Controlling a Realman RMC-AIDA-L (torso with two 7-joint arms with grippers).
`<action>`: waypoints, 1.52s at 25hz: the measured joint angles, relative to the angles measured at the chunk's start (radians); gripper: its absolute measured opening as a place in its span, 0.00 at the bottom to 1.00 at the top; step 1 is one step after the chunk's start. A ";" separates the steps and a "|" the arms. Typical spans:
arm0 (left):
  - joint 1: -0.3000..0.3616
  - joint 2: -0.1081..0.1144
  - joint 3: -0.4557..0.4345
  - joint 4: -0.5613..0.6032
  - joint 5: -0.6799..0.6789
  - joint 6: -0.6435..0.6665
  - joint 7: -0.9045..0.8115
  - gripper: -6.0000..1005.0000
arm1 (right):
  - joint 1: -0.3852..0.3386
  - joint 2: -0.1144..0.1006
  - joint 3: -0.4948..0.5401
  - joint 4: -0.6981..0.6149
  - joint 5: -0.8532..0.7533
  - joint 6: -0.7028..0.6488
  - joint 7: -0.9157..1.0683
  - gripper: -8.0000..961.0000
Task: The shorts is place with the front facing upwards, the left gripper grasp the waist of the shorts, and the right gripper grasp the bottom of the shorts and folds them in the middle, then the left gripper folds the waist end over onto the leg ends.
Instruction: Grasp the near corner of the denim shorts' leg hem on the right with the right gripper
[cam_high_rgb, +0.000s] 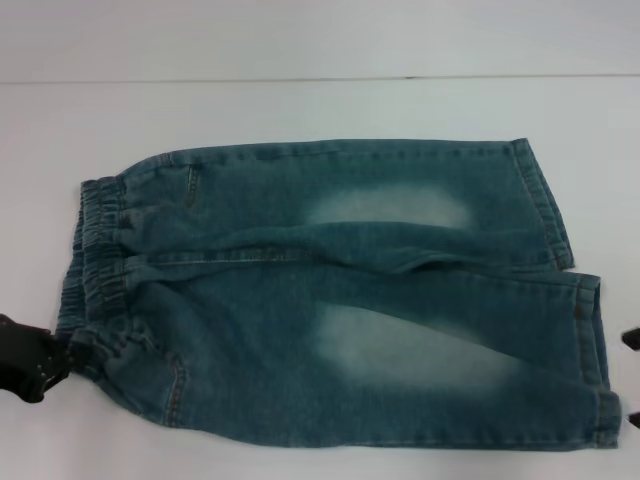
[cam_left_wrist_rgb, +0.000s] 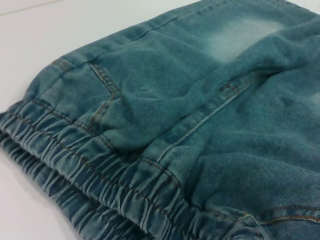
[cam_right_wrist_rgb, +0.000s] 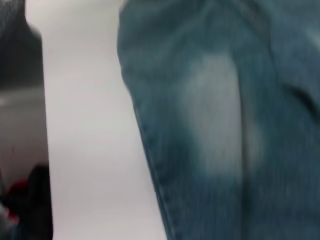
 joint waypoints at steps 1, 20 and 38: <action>0.000 0.000 0.000 -0.002 -0.004 0.002 0.001 0.07 | 0.010 0.000 -0.020 -0.007 -0.038 0.000 0.029 0.97; -0.011 0.005 -0.006 -0.037 -0.014 -0.005 0.018 0.08 | 0.058 0.026 -0.266 0.071 -0.209 0.015 0.194 0.90; -0.009 0.005 0.000 -0.056 -0.009 -0.041 0.018 0.09 | 0.052 0.022 -0.302 0.113 -0.134 0.094 0.161 0.76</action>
